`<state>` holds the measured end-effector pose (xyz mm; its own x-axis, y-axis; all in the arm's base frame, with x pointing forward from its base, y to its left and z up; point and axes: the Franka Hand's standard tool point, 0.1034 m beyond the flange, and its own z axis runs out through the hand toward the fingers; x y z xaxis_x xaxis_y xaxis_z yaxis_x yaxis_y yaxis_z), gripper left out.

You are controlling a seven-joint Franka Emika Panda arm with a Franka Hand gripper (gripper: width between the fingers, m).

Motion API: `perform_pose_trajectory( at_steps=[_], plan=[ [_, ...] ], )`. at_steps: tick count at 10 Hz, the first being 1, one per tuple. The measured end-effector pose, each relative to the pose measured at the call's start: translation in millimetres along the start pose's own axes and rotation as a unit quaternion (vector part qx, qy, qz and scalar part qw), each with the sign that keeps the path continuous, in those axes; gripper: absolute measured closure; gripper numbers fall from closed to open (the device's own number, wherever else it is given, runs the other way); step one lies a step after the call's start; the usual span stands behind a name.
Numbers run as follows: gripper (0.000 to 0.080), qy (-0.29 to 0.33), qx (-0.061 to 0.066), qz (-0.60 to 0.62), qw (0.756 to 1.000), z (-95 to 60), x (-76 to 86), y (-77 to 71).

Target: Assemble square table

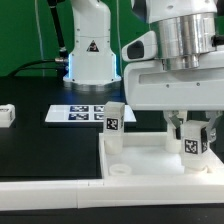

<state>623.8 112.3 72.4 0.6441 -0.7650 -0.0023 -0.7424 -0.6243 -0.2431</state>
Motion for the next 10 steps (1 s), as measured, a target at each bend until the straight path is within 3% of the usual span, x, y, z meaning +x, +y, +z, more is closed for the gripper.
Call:
perform_pose_trajectory(
  at_steps=[3,6,7,8,9,10],
  plan=[
    [0.0506,-0.025,0.018,0.191,0.981,-1.2,3.3,2.1],
    [0.0501,-0.03,0.02,0.168,0.985,-0.4,0.3,1.6],
    [0.0284,-0.024,0.015,0.086,0.996,0.8,-4.8,-1.2],
    [0.0284,-0.019,0.011,-0.046,0.999,4.8,-6.6,-1.1],
    [0.0178,-0.024,0.006,-0.114,0.993,7.6,-8.2,-0.8],
    [0.0158,-0.022,0.007,-0.115,0.993,7.0,-7.1,-1.2]
  ],
)
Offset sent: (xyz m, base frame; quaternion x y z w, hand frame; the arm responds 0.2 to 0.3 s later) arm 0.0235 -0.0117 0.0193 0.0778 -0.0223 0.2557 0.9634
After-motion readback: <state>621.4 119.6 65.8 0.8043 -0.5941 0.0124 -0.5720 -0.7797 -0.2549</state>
